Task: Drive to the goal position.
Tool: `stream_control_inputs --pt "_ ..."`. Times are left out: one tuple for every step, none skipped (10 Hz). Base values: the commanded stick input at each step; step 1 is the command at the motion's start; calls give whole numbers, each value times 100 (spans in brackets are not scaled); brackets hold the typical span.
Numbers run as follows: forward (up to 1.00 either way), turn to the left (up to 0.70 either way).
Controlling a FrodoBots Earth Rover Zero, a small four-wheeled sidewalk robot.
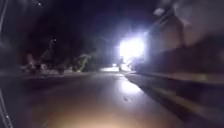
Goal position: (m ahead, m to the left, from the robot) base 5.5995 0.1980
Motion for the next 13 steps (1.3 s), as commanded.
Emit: stream_control_inputs --pt "70 0" --pt "70 0" --pt "70 0" --pt "70 0" --pt "70 0" --pt "70 0" --pt "70 0" --pt "70 -5" --pt "70 -15" --pt "70 -25" --pt "70 -35" --pt "70 -35" --pt "70 -35"
